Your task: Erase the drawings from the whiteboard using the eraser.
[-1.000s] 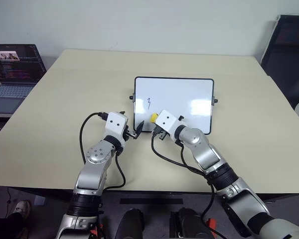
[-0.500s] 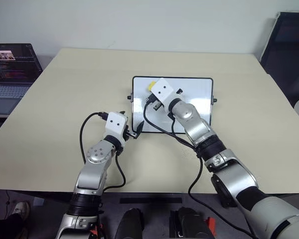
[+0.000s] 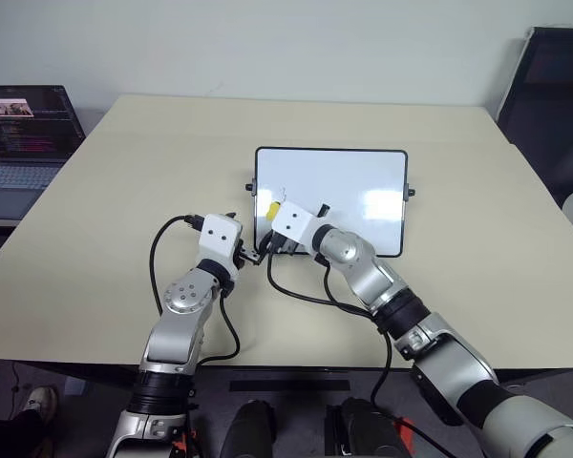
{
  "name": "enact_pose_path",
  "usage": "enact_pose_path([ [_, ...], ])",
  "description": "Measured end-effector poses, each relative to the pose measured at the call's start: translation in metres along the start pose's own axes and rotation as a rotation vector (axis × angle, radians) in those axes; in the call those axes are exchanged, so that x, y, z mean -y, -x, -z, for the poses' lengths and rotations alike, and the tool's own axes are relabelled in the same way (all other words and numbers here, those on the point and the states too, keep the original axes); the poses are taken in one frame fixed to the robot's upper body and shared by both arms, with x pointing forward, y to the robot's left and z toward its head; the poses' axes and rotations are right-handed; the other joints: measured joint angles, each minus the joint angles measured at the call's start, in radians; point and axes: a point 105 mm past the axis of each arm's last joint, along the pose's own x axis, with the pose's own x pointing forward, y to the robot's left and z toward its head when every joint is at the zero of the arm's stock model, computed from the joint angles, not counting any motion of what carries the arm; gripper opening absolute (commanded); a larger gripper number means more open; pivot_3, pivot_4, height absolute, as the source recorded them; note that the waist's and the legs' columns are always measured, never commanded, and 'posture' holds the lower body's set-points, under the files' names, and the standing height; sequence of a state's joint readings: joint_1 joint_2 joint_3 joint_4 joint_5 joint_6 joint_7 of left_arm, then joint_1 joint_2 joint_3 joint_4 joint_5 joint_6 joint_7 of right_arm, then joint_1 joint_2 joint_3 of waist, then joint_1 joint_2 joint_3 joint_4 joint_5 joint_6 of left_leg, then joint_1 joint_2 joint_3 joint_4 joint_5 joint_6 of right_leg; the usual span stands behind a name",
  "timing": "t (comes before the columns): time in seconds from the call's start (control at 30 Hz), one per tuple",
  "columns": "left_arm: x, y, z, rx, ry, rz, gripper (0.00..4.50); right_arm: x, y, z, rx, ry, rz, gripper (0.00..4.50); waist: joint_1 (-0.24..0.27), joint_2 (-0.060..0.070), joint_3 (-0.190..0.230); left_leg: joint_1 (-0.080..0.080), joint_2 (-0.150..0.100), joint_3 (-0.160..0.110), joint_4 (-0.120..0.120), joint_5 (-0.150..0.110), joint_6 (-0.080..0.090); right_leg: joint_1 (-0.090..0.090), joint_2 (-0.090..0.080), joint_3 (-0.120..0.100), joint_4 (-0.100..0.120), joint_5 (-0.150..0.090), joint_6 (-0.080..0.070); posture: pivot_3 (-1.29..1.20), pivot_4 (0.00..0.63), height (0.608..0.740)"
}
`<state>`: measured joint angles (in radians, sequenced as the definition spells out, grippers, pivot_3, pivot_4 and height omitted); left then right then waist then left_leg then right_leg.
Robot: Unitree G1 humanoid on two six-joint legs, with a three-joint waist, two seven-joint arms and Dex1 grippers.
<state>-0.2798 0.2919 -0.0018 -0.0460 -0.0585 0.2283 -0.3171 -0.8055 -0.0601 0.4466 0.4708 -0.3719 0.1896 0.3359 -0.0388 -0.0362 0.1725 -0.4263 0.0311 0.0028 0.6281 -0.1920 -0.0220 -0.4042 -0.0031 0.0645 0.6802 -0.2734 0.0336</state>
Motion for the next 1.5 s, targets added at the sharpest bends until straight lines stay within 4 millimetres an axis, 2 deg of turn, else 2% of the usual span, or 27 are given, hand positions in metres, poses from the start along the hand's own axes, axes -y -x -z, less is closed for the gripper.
enact_pose_path([
  [0.17, 0.0, 0.0, 0.0, 0.0, 0.0, 0.001, 4.5, 0.004, -0.002, 0.0, -0.011, 0.004, -0.007, 0.87, 0.001, 0.0, 0.0, 0.0, 0.0, 0.0, 0.0, 0.0, 0.0, 0.0, 0.0, 0.0, 0.0, 0.0, 0.0, 0.0, 0.15, 0.74],
  [0.4, 0.001, 0.0, 0.0, 0.001, 0.0, 0.004, 4.5, 0.061, -0.013, -0.01, -0.011, 0.011, 0.161, 0.87, 0.004, 0.0, 0.0, 0.0, 0.0, 0.001, 0.0, 0.002, 0.002, 0.0, 0.0, 0.0, 0.0, 0.001, 0.0, 0.0, 0.15, 0.74],
  [0.57, 0.001, 0.0, 0.0, 0.001, 0.0, 0.005, 4.5, 0.075, -0.014, -0.011, 0.002, 0.009, 0.211, 0.87, 0.004, 0.0, 0.0, 0.0, 0.0, 0.001, -0.002, 0.002, 0.002, -0.001, 0.0, 0.001, -0.001, 0.001, 0.0, 0.0, 0.15, 0.74],
  [0.73, 0.001, 0.0, 0.0, 0.001, 0.0, 0.004, 4.5, 0.067, -0.012, -0.008, 0.018, 0.007, 0.191, 0.87, 0.004, 0.0, 0.0, 0.0, 0.0, 0.001, -0.002, 0.002, 0.002, 0.0, 0.0, 0.0, -0.001, 0.001, 0.0, 0.0, 0.15, 0.74],
  [0.9, 0.001, 0.0, 0.0, 0.001, 0.001, 0.004, 4.5, 0.017, -0.003, 0.0, 0.04, 0.005, 0.064, 0.87, 0.003, 0.0, 0.0, 0.0, 0.0, 0.0, -0.002, 0.002, 0.002, -0.001, 0.0, 0.001, 0.0, 0.001, 0.0, 0.0, 0.15, 0.74],
  [1.0, 0.001, 0.0, 0.0, 0.001, 0.0, 0.006, 4.5, 0.001, 0.004, 0.006, 0.025, -0.003, 0.017, 0.87, 0.003, 0.0, 0.0, 0.0, 0.0, 0.0, -0.001, 0.002, 0.002, -0.001, 0.0, 0.001, 0.0, 0.001, 0.0, 0.0, 0.15, 0.74],
  [1.3, 0.006, -0.004, -0.004, 0.01, -0.005, 0.039, 4.5, 0.005, 0.015, 0.012, 0.0, -0.035, 0.045, 0.87, 0.007, 0.0, 0.0, -0.001, 0.0, 0.0, -0.001, 0.002, 0.002, -0.001, 0.0, 0.001, -0.001, 0.0, 0.001, 0.0, 0.15, 0.74],
  [1.4, 0.006, -0.008, -0.009, 0.025, -0.009, 0.048, 4.5, 0.016, 0.021, 0.013, 0.007, -0.067, 0.091, 0.87, 0.007, 0.0, 0.001, -0.001, 0.0, 0.0, -0.001, 0.002, 0.002, -0.001, 0.0, 0.001, -0.001, 0.0, 0.001, 0.0, 0.15, 0.74],
  [1.5, 0.009, -0.011, -0.014, 0.048, -0.015, 0.069, 4.5, 0.035, 0.035, 0.007, 0.058, -0.119, 0.158, 0.87, 0.007, 0.0, 0.001, -0.003, -0.001, 0.0, -0.002, 0.002, 0.002, -0.002, 0.0, 0.001, -0.002, 0.0, 0.001, 0.0, 0.15, 0.74],
])
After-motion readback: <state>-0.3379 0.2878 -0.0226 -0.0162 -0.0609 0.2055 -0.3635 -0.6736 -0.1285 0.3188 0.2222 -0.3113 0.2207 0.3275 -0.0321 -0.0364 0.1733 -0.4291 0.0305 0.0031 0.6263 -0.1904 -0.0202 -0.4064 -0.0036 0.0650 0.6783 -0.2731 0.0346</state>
